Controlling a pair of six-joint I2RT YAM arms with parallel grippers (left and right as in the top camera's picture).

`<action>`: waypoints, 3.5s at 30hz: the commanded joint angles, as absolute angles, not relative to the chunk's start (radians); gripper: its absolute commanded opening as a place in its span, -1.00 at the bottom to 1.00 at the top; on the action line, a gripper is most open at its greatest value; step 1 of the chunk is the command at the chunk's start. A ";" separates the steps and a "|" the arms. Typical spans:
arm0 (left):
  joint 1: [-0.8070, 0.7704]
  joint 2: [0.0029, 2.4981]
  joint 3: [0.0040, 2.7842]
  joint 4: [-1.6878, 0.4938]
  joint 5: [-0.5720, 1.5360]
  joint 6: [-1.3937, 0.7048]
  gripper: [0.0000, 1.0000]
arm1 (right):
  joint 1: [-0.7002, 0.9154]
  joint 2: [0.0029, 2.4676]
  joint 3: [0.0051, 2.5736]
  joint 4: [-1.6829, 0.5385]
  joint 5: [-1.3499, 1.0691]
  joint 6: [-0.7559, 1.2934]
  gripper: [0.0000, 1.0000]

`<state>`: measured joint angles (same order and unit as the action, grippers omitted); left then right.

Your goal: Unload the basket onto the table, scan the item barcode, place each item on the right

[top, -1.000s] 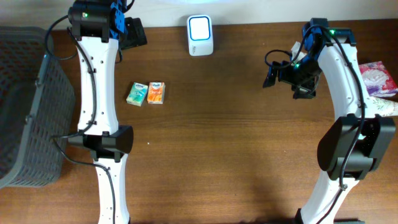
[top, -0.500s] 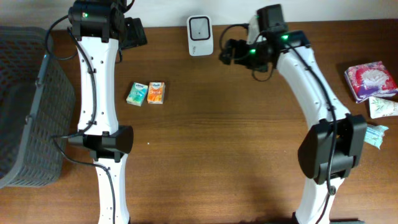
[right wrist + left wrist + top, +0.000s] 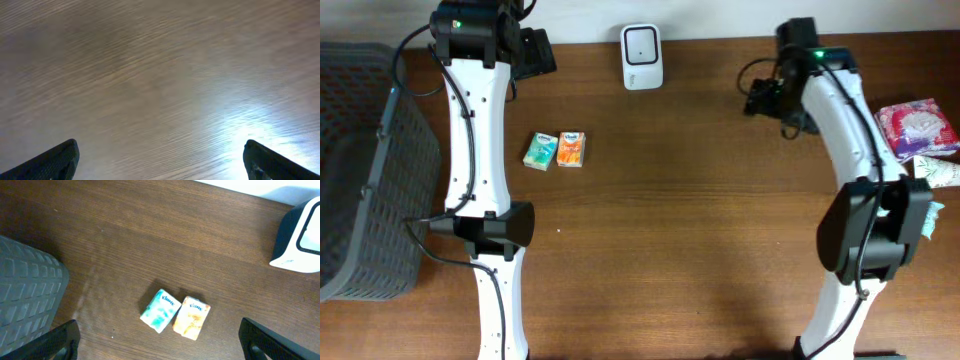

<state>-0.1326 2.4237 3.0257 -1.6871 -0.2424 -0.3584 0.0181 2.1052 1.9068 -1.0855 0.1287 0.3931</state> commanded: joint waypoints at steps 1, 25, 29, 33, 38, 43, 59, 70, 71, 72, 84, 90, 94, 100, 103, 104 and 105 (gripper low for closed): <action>-0.134 2.420 3.028 -1.688 -0.243 -0.353 0.98 | -0.037 2.107 1.909 -1.085 0.162 0.402 0.97; -0.287 2.424 2.208 -1.247 -0.273 -0.306 0.11 | -0.063 2.107 1.909 -1.085 0.162 0.402 0.97; -0.285 2.444 2.207 -1.210 -0.119 -0.305 0.15 | -0.063 2.107 1.909 -1.085 0.162 0.402 0.97; -0.285 2.525 2.207 -1.208 -0.126 -0.306 0.14 | -0.063 2.107 1.909 -1.085 0.162 0.402 0.97; -0.313 2.553 2.207 -1.192 0.210 -0.283 -0.19 | -0.063 2.107 1.909 -1.085 0.162 0.402 0.97; -0.488 2.553 2.281 -0.954 0.772 -0.405 -0.23 | -0.063 2.107 1.909 -1.085 0.162 0.401 0.97; -0.121 2.610 2.815 -1.688 -0.229 -0.289 0.00 | -0.063 2.107 1.909 -1.085 0.162 0.402 0.97; -0.125 2.827 2.814 -1.689 0.066 -0.214 0.07 | -0.063 2.107 1.909 -1.085 0.162 0.401 0.97; -0.136 2.833 2.814 -1.689 0.112 -0.214 0.08 | -0.063 2.107 1.909 -1.085 0.162 0.402 0.97; -0.155 2.835 2.814 -1.688 0.140 -0.214 0.07 | -0.063 2.107 1.909 -1.085 0.162 0.402 0.97; -0.474 2.821 2.902 -1.337 0.444 -0.523 0.24 | -0.063 2.107 1.909 -1.085 0.162 0.402 0.97; -0.221 2.671 3.140 -1.608 0.282 -0.434 0.61 | -0.063 2.107 1.909 -1.085 0.162 0.402 0.97; -0.081 2.664 3.094 -1.689 0.200 -0.289 0.98 | -0.063 2.107 1.909 -1.085 0.162 0.402 0.97; -0.063 2.664 3.062 -1.688 0.131 -0.290 0.98 | -0.059 2.107 1.909 -1.051 -0.129 0.401 0.97; -0.062 2.664 3.062 -1.688 0.131 -0.290 0.98 | -0.029 2.119 1.908 -1.218 -0.251 0.398 0.97; -0.062 2.664 3.062 -1.688 0.131 -0.290 0.98 | -0.012 2.123 1.891 -1.260 -0.233 0.398 0.97; -0.062 2.664 3.062 -1.688 0.131 -0.290 0.98 | -0.002 2.123 1.851 -1.271 -0.234 0.408 0.97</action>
<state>-0.0624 2.6759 3.0699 -1.6867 0.1444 -0.3054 -0.0299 2.1071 1.9038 -1.2507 -0.1909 0.3931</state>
